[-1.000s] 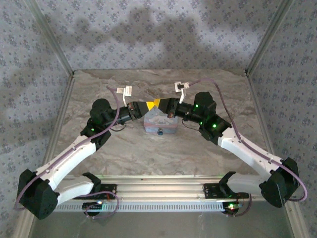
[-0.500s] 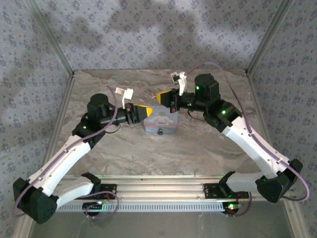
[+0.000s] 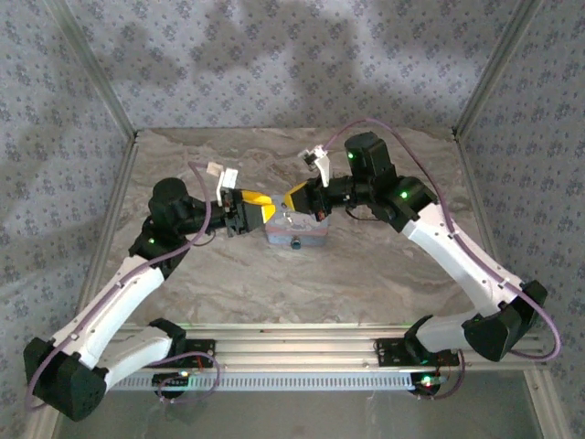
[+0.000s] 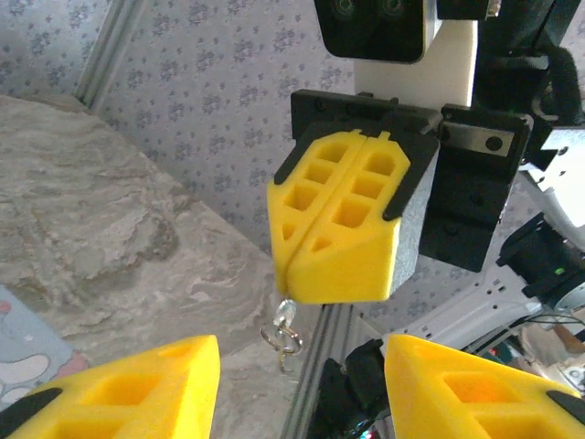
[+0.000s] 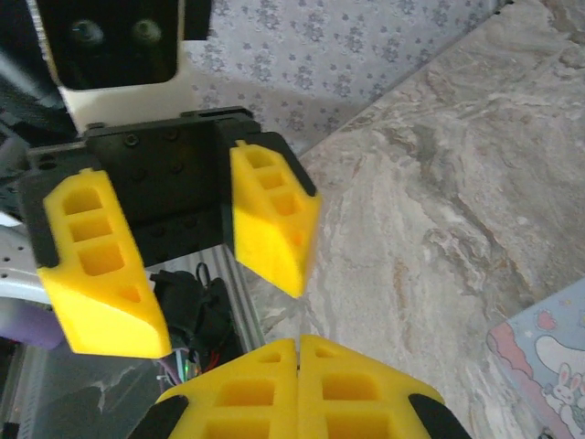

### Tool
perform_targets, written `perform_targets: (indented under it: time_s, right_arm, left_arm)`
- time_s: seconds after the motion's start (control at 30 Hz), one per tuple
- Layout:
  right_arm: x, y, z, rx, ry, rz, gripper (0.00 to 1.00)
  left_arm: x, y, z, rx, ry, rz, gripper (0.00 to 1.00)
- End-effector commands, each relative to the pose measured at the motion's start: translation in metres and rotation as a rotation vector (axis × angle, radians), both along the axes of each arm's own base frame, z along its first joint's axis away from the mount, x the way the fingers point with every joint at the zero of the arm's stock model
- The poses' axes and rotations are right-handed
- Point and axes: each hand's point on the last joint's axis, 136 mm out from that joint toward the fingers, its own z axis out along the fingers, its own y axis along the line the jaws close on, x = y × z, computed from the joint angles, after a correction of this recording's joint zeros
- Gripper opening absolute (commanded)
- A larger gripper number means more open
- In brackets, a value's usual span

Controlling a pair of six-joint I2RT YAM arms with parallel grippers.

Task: Unlock a padlock with a key

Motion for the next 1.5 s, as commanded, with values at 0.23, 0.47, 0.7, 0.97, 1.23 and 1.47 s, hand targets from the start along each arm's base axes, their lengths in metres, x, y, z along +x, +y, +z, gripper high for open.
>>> perform_targets:
  time_s: [0.23,0.47,0.7,0.97,1.23,1.47]
  right_arm:
    - [-0.008,0.001,0.014,0.084,-0.002,0.060,0.00]
    - [-0.008,0.002,0.017,0.100,0.002,0.062,0.00]
    - [-0.006,0.002,0.014,0.100,0.014,0.058,0.00]
    - [-0.006,0.004,0.013,0.106,0.022,0.064,0.00]
    - [-0.007,0.003,0.010,0.094,0.027,0.067,0.00]
    - [-0.008,0.003,0.010,0.094,0.028,0.072,0.00]
  left_arm:
    - [-0.001,-0.006,0.011,-0.128,0.032,-0.069,0.43]
    - [-0.004,-0.011,0.008,-0.110,0.030,-0.093,0.39]
    - [-0.010,-0.017,0.007,-0.080,0.010,-0.124,0.36]
    - [-0.008,-0.018,0.005,-0.072,0.009,-0.131,0.16]
    - [-0.005,-0.015,0.006,-0.078,0.006,-0.085,0.37]
    - [-0.004,-0.013,0.009,-0.080,-0.004,-0.066,0.48]
